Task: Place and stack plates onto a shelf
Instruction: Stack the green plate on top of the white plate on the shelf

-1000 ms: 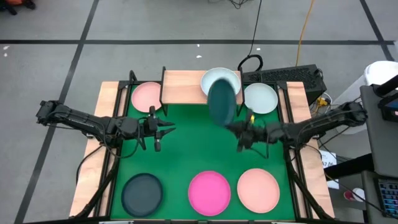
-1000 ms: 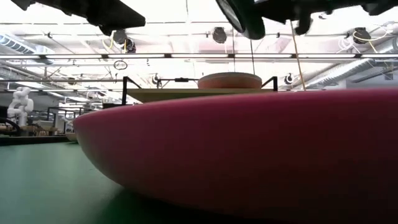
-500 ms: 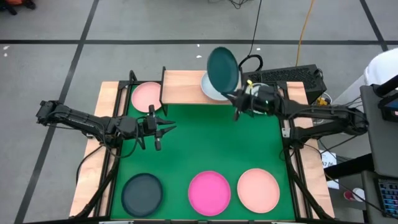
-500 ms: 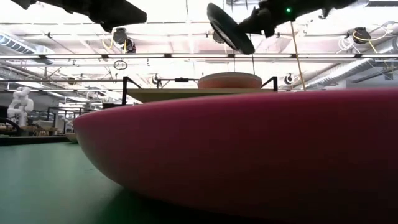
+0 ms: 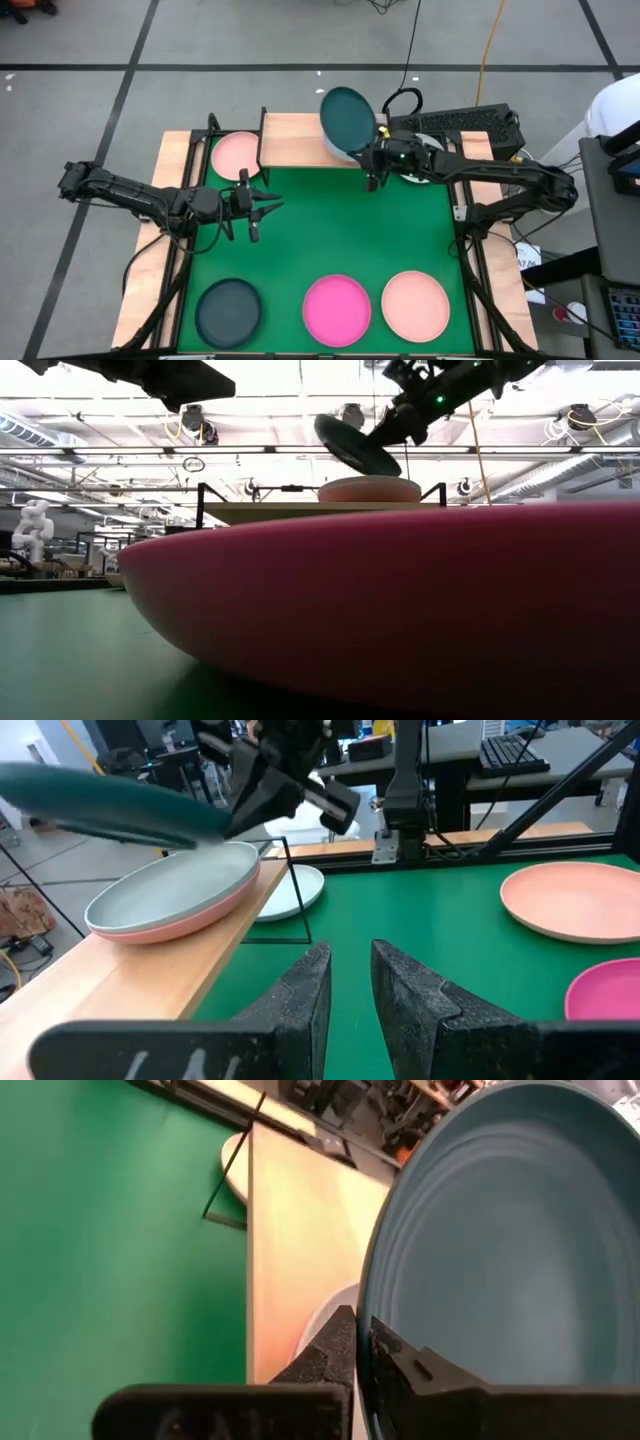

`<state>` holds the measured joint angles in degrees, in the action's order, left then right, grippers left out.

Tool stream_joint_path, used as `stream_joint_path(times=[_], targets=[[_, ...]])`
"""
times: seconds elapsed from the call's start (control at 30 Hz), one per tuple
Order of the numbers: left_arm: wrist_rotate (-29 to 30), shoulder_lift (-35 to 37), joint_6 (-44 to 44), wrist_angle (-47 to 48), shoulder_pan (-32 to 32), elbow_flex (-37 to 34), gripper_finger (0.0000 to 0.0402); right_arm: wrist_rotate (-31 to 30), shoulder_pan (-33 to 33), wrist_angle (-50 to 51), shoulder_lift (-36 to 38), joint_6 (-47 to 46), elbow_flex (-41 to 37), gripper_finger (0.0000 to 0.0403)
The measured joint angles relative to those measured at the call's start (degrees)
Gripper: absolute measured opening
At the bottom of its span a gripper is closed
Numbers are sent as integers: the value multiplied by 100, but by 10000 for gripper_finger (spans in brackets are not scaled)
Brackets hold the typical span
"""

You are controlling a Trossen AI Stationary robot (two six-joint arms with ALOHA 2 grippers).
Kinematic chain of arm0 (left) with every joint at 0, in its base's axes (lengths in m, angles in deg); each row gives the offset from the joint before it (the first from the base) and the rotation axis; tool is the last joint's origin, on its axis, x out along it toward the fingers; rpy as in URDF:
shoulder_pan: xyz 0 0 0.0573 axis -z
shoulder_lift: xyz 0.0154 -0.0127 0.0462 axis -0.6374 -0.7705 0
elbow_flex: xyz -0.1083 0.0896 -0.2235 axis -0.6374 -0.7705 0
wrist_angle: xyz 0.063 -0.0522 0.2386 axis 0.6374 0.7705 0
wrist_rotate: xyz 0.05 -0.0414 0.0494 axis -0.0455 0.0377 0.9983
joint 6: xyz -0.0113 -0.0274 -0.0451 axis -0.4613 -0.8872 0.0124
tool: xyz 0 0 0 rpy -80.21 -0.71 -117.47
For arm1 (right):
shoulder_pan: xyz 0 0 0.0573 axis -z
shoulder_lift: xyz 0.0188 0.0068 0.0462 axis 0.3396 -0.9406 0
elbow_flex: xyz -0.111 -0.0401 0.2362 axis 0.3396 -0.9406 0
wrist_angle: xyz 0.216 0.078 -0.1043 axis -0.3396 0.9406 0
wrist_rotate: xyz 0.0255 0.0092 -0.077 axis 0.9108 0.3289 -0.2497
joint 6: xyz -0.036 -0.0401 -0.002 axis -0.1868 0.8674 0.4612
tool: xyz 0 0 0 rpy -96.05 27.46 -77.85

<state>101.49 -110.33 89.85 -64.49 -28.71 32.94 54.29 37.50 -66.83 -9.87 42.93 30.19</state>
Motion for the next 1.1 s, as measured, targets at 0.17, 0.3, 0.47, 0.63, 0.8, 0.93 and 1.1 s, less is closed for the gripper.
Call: stream_joint_path(times=[0.17, 0.3, 0.47, 0.63, 0.8, 0.93, 1.1], targets=[[0, 0, -3, 4, 0, 0, 81, -9, 0, 104, -213, -6, 0, 4], [-3, 0, -4, 6, 0, 0, 81, -196, -2, 104, -232, -54, 0, 5], [-3, 0, -19, 9, 0, 0, 81, -507, 4, 241, -234, -146, 0, 5], [-3, 0, -24, 9, 0, 0, 81, -468, 26, 594, -235, -216, 0, 6], [-4, 0, -44, 9, 0, 0, 81, -490, 28, 764, -232, -209, 0, 12], [-5, 0, -44, 9, 0, 0, 81, -530, 28, 757, -232, -198, 0, 45], [-5, 0, -58, 8, 0, 0, 81, -665, 28, 750, -218, -193, 0, 100]])
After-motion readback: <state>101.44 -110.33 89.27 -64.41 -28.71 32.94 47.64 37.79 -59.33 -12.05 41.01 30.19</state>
